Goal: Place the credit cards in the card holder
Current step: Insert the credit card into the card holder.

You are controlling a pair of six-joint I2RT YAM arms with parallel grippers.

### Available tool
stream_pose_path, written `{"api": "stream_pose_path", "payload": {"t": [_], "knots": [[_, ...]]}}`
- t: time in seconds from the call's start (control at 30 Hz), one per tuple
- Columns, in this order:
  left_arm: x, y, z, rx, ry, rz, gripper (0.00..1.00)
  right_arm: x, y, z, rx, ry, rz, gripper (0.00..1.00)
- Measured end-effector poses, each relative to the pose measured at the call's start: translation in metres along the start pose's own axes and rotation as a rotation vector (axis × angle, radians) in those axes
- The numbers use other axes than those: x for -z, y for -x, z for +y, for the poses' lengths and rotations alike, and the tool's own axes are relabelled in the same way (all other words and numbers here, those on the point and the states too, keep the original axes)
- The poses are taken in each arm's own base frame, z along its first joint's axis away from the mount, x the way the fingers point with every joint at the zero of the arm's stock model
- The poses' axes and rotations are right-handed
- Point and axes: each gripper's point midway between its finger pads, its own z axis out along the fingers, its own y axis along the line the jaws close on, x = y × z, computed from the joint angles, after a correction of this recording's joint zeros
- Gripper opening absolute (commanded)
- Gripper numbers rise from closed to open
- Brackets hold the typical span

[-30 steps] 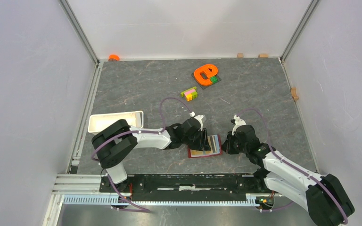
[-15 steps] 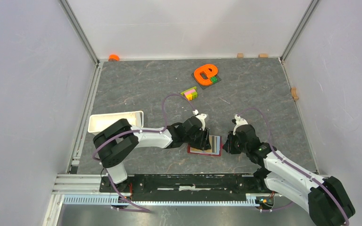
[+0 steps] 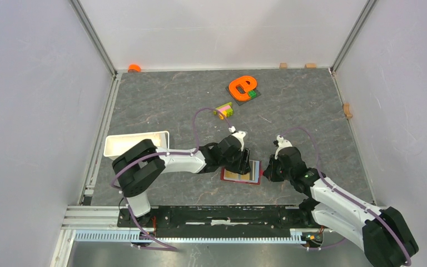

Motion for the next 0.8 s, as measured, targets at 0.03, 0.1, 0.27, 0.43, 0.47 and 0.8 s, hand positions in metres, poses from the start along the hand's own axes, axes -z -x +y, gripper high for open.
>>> {"api": "stream_pose_path", "payload": {"t": [0.03,0.1,0.27,0.43,0.47,0.8], "knots": [[0.0,0.001,0.0,-0.001,0.001,-0.001,0.6,0.0,0.0,0.0,0.0,0.0,0.0,0.02],[-0.003,0.002,0.0,-0.003,0.006,0.0,0.6,0.0,0.0,0.0,0.0,0.001,-0.001,0.01],[-0.006,0.004,-0.001,-0.009,0.006,0.001,0.6,-0.001,0.001,0.0,0.0,0.002,-0.002,0.0],[-0.007,0.005,-0.001,-0.022,0.006,0.002,0.59,-0.001,0.001,0.001,0.0,0.005,-0.004,0.0],[-0.007,0.005,-0.002,-0.023,0.004,0.001,0.59,-0.001,0.001,0.001,0.0,0.005,-0.005,0.0],[-0.015,0.009,-0.009,-0.084,-0.01,0.01,0.58,-0.003,0.002,0.002,0.0,0.009,-0.009,0.0]]}}
